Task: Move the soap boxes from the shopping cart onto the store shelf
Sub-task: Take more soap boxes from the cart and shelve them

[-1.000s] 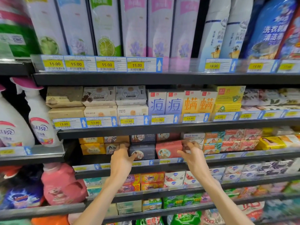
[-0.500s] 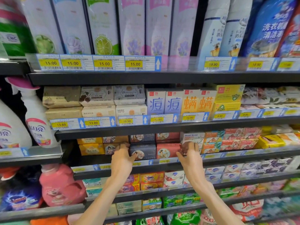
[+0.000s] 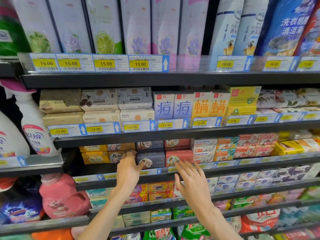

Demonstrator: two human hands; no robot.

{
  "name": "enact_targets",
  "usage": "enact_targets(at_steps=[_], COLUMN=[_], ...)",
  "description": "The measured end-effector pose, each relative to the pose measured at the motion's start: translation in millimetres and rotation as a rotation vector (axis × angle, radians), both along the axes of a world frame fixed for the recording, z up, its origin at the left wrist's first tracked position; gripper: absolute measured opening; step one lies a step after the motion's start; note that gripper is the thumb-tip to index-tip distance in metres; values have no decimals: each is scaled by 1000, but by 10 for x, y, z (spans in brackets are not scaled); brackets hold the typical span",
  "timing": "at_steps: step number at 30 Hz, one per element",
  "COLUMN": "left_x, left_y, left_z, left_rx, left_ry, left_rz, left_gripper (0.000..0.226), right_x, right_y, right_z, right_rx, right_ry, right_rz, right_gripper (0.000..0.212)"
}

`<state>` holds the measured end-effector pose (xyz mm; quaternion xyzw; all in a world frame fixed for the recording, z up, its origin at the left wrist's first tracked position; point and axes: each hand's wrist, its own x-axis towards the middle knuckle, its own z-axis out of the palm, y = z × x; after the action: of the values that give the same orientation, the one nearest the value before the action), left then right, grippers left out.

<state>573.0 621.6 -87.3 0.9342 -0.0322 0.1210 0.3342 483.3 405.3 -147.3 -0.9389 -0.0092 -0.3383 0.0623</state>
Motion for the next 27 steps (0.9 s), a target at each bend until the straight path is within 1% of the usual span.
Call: enact_targets(at_steps=[6, 9, 12, 14, 16, 21, 24, 27], left_x=[6, 9, -38, -125, -287, -977, -1496, -2066], left_y=[-5, -3, 35, 98, 219, 832, 1341, 1831], left_z=[-13, -11, 23, 53, 82, 2, -198, -359], left_rx=[-1, -1, -1, 12, 47, 205, 354, 438], left_ry=[5, 11, 9, -46, -107, -231, -249, -182], left_rz=[-5, -6, -43, -58, -29, 66, 165, 296], left_gripper=[43, 43, 41, 40, 40, 47, 50, 59], right_x=[64, 38, -4, -27, -30, 25, 16, -91], right_y=[17, 27, 57, 102, 218, 772, 1253, 1832], right_z=[81, 93, 151, 201, 262, 345, 309, 231], right_rx=[32, 44, 83, 87, 78, 44, -7, -52], right_ry=[62, 73, 49, 27, 13, 28, 77, 150], right_rz=[-64, -62, -28, 55, 170, 478, 660, 827], right_gripper=[40, 41, 37, 34, 32, 37, 38, 44])
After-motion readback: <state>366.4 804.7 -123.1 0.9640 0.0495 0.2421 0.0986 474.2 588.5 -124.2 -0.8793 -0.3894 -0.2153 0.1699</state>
